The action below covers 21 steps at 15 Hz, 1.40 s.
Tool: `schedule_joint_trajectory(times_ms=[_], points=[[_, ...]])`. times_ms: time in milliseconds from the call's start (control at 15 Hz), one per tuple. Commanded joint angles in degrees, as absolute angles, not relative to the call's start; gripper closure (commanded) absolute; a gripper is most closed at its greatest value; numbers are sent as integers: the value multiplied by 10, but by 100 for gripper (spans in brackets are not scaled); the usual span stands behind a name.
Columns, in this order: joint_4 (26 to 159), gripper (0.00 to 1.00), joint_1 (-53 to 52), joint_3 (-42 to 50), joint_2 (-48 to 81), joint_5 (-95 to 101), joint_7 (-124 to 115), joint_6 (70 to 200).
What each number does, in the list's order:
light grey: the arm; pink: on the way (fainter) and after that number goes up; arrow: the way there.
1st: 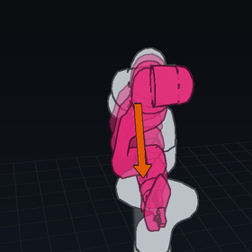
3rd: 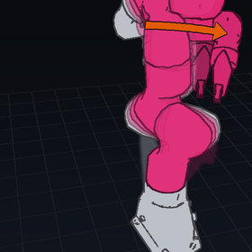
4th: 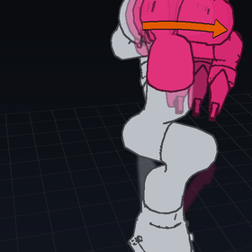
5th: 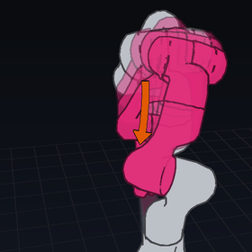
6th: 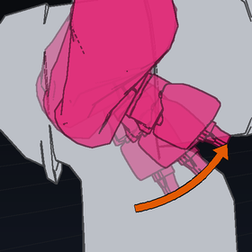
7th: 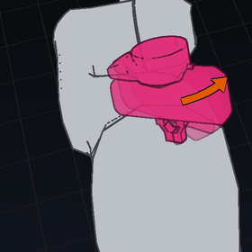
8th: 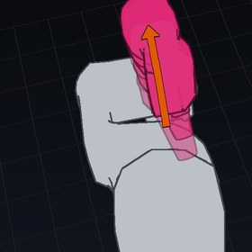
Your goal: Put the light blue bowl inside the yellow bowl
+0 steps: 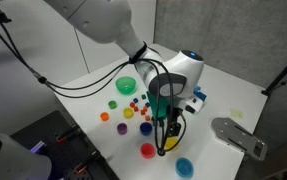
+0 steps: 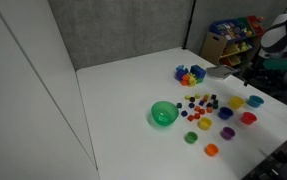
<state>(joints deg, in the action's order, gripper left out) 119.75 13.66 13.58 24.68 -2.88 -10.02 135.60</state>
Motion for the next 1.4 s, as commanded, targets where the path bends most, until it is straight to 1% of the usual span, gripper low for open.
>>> schedule_joint_trajectory(times_ms=[0,467,1000,1333], points=[[1137,0,159,147,311,-51,-116,1348],[1083,0,192,177,388,-54,-143,1370],[1068,0,225,188,437,-78,-152,1423],[1072,0,230,192,466,-82,-150,1484]])
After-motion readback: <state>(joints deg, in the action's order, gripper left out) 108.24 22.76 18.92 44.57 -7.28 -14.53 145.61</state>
